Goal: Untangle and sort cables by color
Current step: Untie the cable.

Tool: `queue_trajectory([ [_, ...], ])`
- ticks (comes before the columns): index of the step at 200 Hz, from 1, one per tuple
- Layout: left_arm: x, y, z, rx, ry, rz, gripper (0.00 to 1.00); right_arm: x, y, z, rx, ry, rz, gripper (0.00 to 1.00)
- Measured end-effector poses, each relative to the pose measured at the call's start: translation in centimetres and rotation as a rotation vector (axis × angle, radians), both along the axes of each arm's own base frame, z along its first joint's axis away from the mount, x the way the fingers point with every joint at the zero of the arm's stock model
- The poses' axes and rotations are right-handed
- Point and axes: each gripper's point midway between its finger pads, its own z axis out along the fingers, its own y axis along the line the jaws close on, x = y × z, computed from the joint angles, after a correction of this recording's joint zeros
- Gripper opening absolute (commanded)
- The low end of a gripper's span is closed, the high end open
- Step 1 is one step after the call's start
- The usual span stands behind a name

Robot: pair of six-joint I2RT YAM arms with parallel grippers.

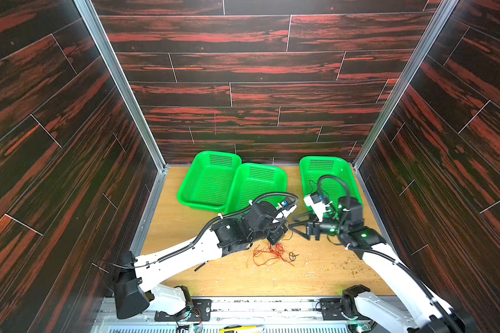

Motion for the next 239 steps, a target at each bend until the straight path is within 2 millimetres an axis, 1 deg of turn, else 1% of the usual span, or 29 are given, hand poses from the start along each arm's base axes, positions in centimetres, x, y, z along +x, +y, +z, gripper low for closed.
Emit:
queue_trajectory([
  [12,0.1,0.3,0.6,-0.008,-0.018,0.010,0.00,0.0,0.2,-1.2,-0.001,0.032,0.003,0.55],
  [22,0.2,0.4,1.2,-0.019,-0.034,0.016,0.00,0.1,0.4,-1.8,0.002,0.058,0.005,0.46],
  [29,0.3,0.6,1.6,-0.027,-0.044,0.020,0.00,0.2,0.5,-2.2,0.002,0.069,0.005,0.37],
  [38,0.3,0.8,2.3,-0.040,-0.060,0.027,0.00,0.4,0.6,-2.6,0.000,0.071,0.007,0.22],
  [43,0.3,0.9,2.6,-0.047,-0.068,0.030,0.00,0.5,0.6,-2.8,-0.002,0.086,0.005,0.17],
  [62,0.5,1.5,4.1,-0.077,-0.099,0.046,0.00,1.0,0.8,-3.8,-0.016,0.116,-0.004,0.04],
  [73,0.5,1.8,4.9,-0.094,-0.117,0.055,0.00,1.2,0.8,-4.4,-0.028,0.129,-0.007,0.00],
  [94,0.6,2.4,6.2,-0.119,-0.145,0.071,0.00,1.7,0.8,-5.9,-0.063,0.163,-0.023,0.00],
  [119,0.7,3.0,7.5,-0.145,-0.176,0.088,0.00,2.6,0.7,-8.4,-0.143,0.239,-0.054,0.00],
  [138,0.9,3.3,8.0,-0.155,-0.192,0.097,0.00,3.3,0.5,-10.4,-0.213,0.296,-0.083,0.00],
  [151,1.0,3.4,8.3,-0.163,-0.201,0.103,0.00,3.4,0.1,-11.6,-0.252,0.326,-0.104,0.00],
  [187,1.1,3.8,8.9,-0.175,-0.217,0.111,0.00,3.5,-1.3,-14.2,-0.363,0.382,-0.174,0.00],
  [193,1.2,3.8,9.1,-0.180,-0.220,0.112,0.00,3.6,-1.5,-14.5,-0.381,0.388,-0.184,0.09],
  [202,1.1,3.8,9.4,-0.189,-0.224,0.113,0.00,3.6,-1.8,-14.9,-0.401,0.397,-0.198,0.31],
  [207,1.1,3.9,9.5,-0.192,-0.226,0.114,0.00,3.6,-2.0,-15.0,-0.411,0.397,-0.204,0.39],
  [220,1.1,3.9,9.7,-0.199,-0.230,0.113,0.00,3.8,-2.2,-15.1,-0.426,0.389,-0.215,0.50],
  [232,1.1,3.8,9.8,-0.202,-0.230,0.111,0.00,3.9,-2.4,-14.8,-0.432,0.375,-0.231,0.56],
  [239,1.1,3.8,9.8,-0.202,-0.230,0.110,0.00,4.1,-2.5,-14.3,-0.431,0.352,-0.240,0.59],
])
